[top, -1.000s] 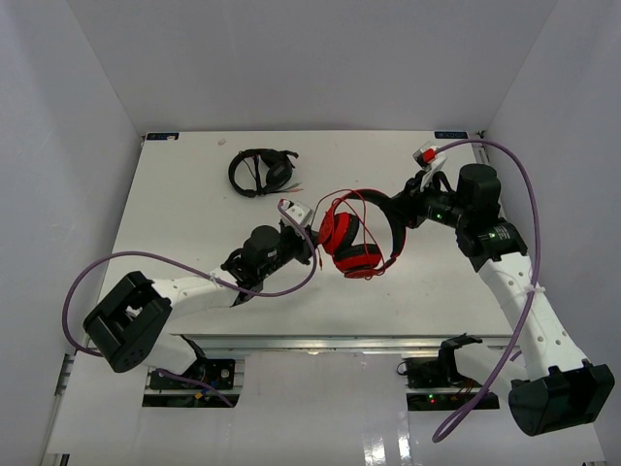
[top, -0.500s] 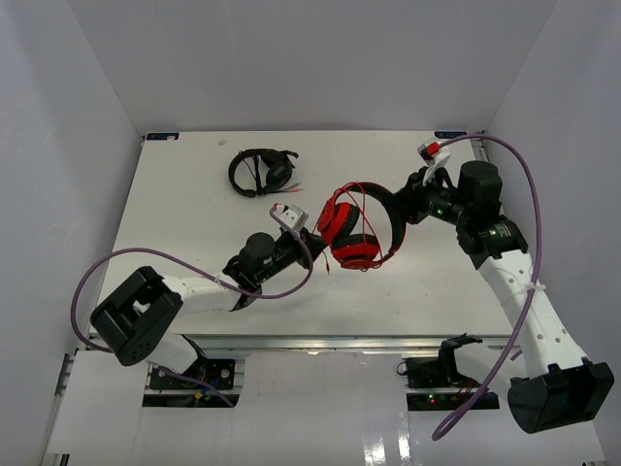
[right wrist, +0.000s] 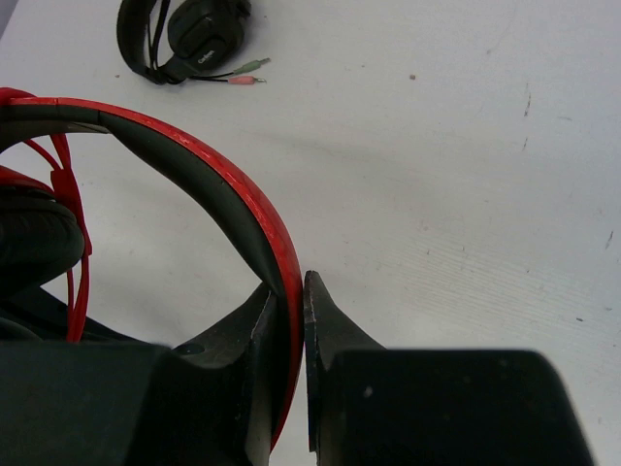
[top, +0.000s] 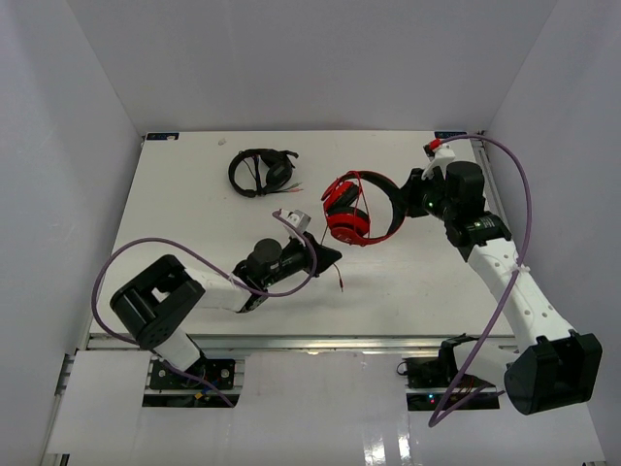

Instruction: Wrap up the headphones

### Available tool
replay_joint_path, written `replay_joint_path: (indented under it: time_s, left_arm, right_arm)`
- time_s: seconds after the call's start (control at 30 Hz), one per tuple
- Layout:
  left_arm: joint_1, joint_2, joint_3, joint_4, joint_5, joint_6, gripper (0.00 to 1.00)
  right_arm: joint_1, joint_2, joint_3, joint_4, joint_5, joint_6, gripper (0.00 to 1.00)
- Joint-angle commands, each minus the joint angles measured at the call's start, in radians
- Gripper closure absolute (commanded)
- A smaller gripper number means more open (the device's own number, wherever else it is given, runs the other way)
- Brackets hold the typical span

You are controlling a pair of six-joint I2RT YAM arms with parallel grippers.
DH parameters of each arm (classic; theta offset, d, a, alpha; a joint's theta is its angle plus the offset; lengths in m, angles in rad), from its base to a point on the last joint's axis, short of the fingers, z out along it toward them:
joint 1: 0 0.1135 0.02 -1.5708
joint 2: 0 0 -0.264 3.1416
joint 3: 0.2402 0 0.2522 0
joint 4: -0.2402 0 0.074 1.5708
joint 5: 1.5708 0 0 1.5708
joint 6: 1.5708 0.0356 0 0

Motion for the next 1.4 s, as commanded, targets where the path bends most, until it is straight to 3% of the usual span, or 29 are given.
replay_joint_path:
  time_s: [0.0,0.3,0.57,0.97,1.37]
  left_arm:
    - [-0.009,0.054,0.035,-0.008,0.020,-0.064,1.00]
    - [-0.021,0.212,0.149,-0.030,0.062,-0.101,1.00]
    - [-0.026,0.247,0.168,-0.041,0.053,-0.123,1.00]
    - [-0.026,0.375,0.196,-0.024,0.058,-0.186,1.00]
    - [-0.026,0.427,0.257,-0.063,0.053,-0.203,0.83]
  right_arm:
    - [0.004,0.029,-0.007,0.153,0.047,0.109,0.92]
    - [0.018,0.086,-0.013,0.243,0.174,0.166,0.92]
    - [0.033,0.223,-0.058,0.319,0.434,0.097,0.92]
    - [0.033,0.381,-0.046,0.375,0.482,0.110,0.92]
    - [0.042,0.558,0.047,0.363,0.514,0.197,0.92]
